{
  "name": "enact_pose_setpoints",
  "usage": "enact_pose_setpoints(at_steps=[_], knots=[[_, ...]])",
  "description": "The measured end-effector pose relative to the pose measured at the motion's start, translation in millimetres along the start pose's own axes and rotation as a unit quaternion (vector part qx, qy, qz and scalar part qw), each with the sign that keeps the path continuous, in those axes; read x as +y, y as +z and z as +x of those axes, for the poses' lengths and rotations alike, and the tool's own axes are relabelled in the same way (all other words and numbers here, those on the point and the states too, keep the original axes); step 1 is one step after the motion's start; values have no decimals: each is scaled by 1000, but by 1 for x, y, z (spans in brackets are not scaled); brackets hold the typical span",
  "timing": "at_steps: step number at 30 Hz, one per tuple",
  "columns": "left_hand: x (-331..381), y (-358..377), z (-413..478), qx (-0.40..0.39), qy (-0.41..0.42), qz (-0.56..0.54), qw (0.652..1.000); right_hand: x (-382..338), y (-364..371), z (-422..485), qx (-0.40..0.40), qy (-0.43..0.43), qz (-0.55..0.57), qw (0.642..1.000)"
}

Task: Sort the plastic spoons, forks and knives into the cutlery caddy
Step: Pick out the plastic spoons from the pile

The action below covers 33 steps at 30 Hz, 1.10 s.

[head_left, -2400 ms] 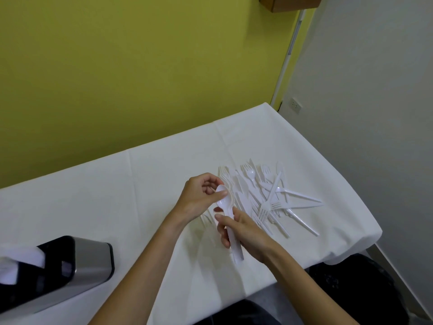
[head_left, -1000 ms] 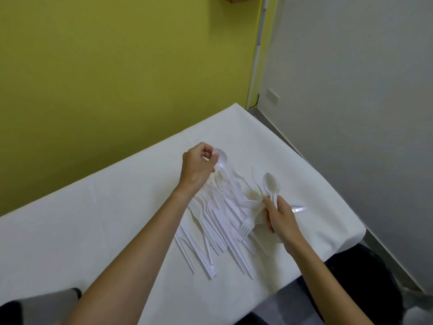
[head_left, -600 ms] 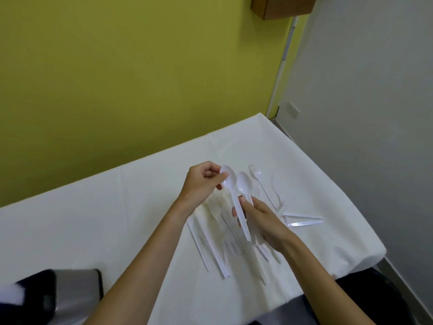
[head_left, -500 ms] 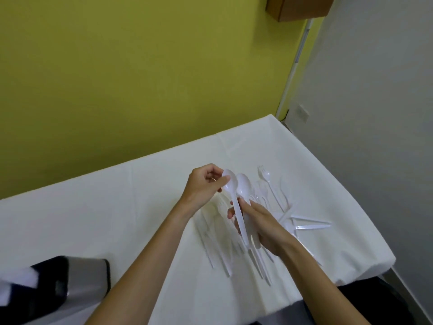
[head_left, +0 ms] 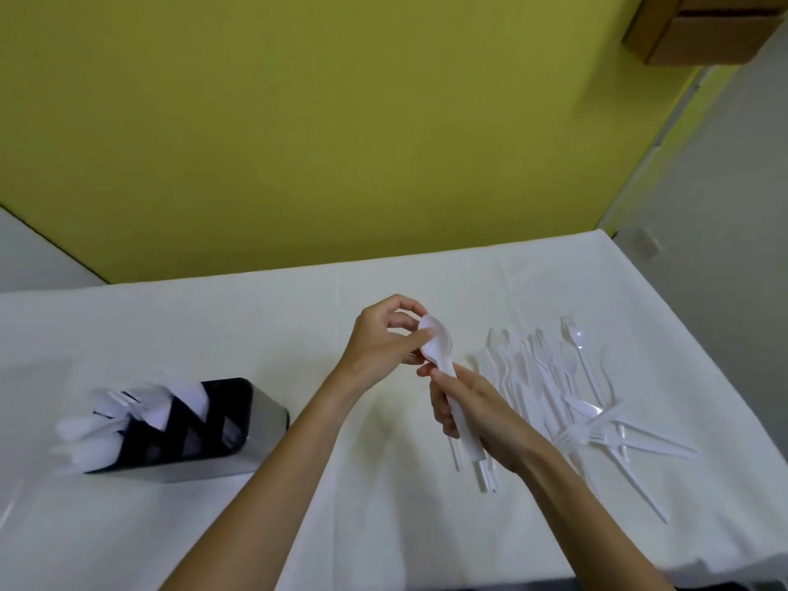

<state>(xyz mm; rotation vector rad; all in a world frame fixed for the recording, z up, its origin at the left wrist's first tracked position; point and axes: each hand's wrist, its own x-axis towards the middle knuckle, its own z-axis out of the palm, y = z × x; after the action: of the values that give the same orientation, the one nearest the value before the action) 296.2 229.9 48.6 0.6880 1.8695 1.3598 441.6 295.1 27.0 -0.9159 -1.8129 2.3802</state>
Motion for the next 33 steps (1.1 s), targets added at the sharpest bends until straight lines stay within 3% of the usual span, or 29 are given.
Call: enact_pose_setpoints(at_steps=[7, 15, 18, 21, 24, 29, 33], knots=[[5, -72, -40, 37, 63, 66, 995, -26, 56, 9, -73, -11, -281, 957], [12, -189, -96, 75, 90, 50, 992, -53, 167, 30, -161, -67, -294, 940], [4, -235, -118, 121, 101, 9, 988, -56, 212, 38, -134, -107, -273, 946], [-23, -280, -144, 234, 111, -55, 964, -49, 256, 45, -78, -150, -243, 955], [-69, -305, -161, 288, 66, -91, 951, -35, 288, 47, -34, -171, -232, 957], [-129, -303, -162, 235, -35, -208, 949, -11, 313, 47, -25, -144, -219, 965], [-144, -287, -155, 167, -52, -266, 948, -5, 324, 48, 54, -194, -234, 951]])
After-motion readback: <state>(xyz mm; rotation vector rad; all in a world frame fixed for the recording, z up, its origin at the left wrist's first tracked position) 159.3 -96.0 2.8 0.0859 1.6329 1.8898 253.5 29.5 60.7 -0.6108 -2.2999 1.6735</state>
